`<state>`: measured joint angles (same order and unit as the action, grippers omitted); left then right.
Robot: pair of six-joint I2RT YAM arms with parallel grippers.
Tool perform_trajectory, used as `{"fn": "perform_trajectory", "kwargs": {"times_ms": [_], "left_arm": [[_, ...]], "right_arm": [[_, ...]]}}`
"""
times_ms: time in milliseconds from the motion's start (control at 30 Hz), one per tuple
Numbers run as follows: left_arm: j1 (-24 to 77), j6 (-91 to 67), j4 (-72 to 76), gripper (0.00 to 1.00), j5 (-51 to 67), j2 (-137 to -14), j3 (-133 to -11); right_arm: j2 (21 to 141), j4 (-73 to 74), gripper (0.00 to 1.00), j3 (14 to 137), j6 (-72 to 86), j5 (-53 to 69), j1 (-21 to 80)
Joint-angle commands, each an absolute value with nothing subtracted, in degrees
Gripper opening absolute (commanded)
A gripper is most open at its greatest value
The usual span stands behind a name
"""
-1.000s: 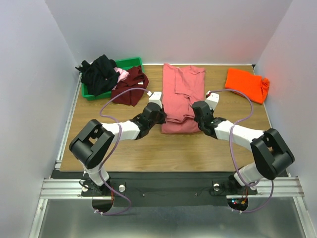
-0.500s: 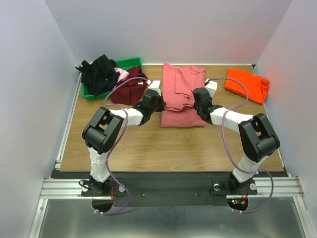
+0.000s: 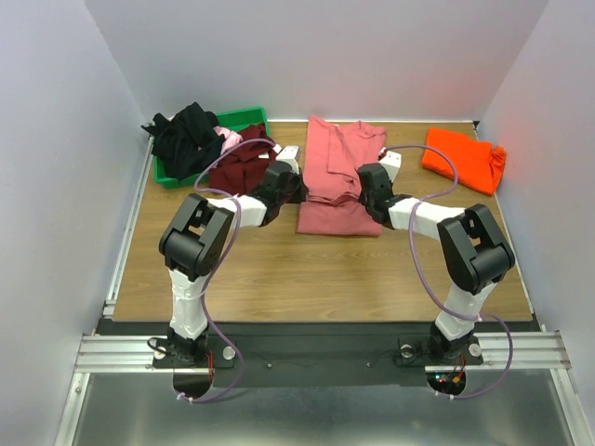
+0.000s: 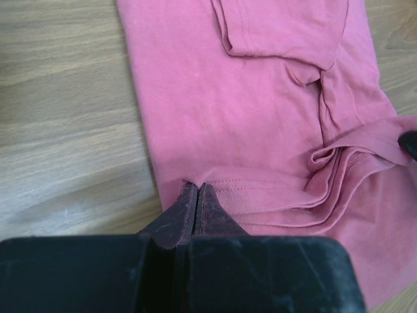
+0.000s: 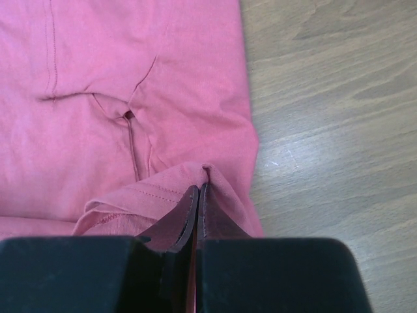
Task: Fold and stack the t-shirts
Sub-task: Fold the tshirt
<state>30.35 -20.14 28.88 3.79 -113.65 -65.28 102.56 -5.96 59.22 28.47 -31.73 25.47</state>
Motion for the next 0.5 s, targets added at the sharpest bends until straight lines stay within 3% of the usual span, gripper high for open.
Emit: {"fn": "perform_trajectory", "kwargs": {"times_ms": [0,467], "left_arm": [[29.27,-19.25,30.50,0.00,4.92,-113.38,-68.11],[28.21,-19.07,29.97,0.00,6.94,-116.89,-72.86]], "right_arm": [[100.72,-8.97,0.00,60.38,27.60,-34.53,24.96],[103.53,-8.96,0.00,63.28,26.46,-35.07,23.91]]}}
